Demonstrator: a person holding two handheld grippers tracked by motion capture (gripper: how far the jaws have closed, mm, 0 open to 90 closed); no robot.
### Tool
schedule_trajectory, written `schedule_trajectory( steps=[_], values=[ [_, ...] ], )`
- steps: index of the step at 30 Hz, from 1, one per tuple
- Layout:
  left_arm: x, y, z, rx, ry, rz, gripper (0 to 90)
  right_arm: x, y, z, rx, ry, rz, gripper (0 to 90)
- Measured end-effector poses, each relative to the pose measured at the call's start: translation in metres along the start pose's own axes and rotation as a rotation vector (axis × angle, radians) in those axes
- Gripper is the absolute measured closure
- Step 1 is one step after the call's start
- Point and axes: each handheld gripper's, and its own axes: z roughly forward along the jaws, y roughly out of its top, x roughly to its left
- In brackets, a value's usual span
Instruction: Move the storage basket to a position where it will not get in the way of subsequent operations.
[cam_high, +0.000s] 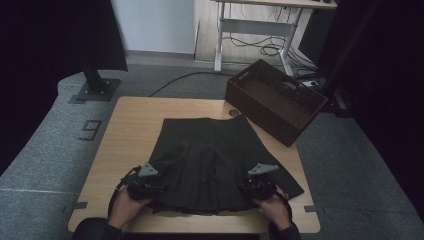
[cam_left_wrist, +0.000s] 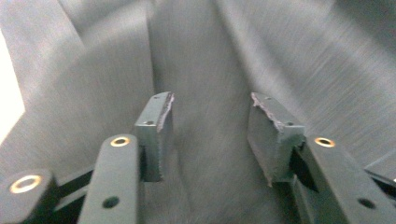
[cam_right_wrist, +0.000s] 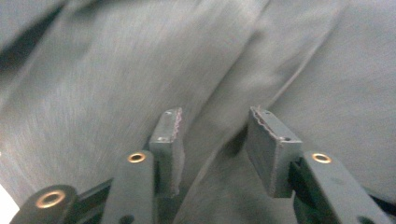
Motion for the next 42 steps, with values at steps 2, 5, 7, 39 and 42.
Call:
schedule_trajectory(
  steps=[2,5,7,39,42],
  values=[
    [0.011,0.011,-0.008,-0.027,0.046,-0.005,47.9,-0.006,0.009,-0.008,-0.029,-0.012,0.010,60.3],
    [0.032,0.024,-0.003,-0.029,0.097,-0.017,50.3,-0.011,0.022,-0.010,-0.053,-0.006,0.018,67.0],
    [0.044,0.028,0.009,-0.009,0.101,-0.032,52.4,-0.013,0.030,-0.003,-0.056,0.007,0.026,68.2],
    [0.020,0.041,0.034,0.030,0.000,-0.016,44.3,0.007,0.043,0.024,-0.071,0.044,0.007,57.7],
    [0.010,0.053,0.048,0.008,-0.021,0.015,46.6,0.019,0.057,0.032,-0.073,0.096,-0.007,60.6]
  ],
)
